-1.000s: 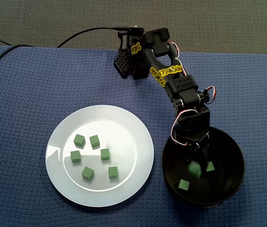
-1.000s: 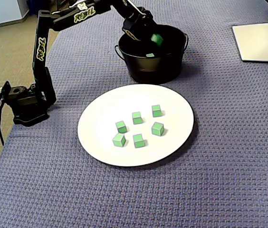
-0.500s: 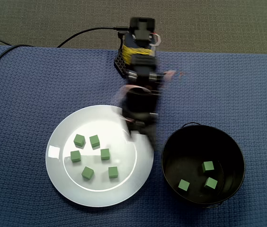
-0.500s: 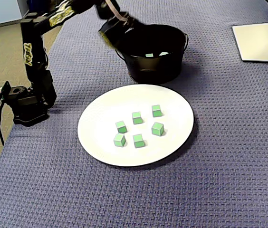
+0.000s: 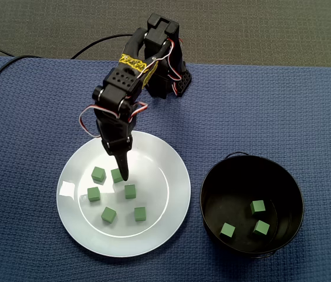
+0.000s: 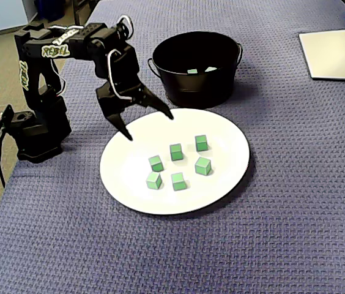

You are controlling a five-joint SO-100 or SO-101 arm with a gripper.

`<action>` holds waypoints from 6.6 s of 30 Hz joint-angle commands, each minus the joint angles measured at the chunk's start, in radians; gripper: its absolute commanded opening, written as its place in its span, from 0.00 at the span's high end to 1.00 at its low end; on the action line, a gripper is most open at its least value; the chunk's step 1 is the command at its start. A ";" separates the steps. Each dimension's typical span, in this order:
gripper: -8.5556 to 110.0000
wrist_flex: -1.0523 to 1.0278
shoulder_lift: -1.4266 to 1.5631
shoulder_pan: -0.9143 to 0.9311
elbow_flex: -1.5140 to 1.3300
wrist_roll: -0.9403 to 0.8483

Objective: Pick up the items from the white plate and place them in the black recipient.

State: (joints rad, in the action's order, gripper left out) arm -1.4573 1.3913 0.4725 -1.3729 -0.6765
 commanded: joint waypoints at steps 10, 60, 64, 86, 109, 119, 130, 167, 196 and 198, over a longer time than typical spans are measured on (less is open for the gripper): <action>0.63 0.153 -0.114 0.100 -0.052 -0.109; 0.93 0.141 0.084 -0.006 -0.114 0.084; 0.93 0.017 0.322 -0.052 -0.015 0.172; 0.93 0.232 -0.183 -0.865 0.612 -0.144; 0.64 -0.344 0.169 -0.426 0.584 -0.713; 0.62 -0.235 0.115 0.146 0.287 -1.072; 0.60 0.044 -0.087 0.219 0.160 -1.066; 0.82 0.460 -0.365 0.106 0.005 -1.019; 0.93 0.143 0.172 0.020 0.321 -0.293; 0.93 0.176 0.232 -0.031 0.339 -0.161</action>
State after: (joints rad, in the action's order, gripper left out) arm -1.3192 1.4726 0.5123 -1.1152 -1.0477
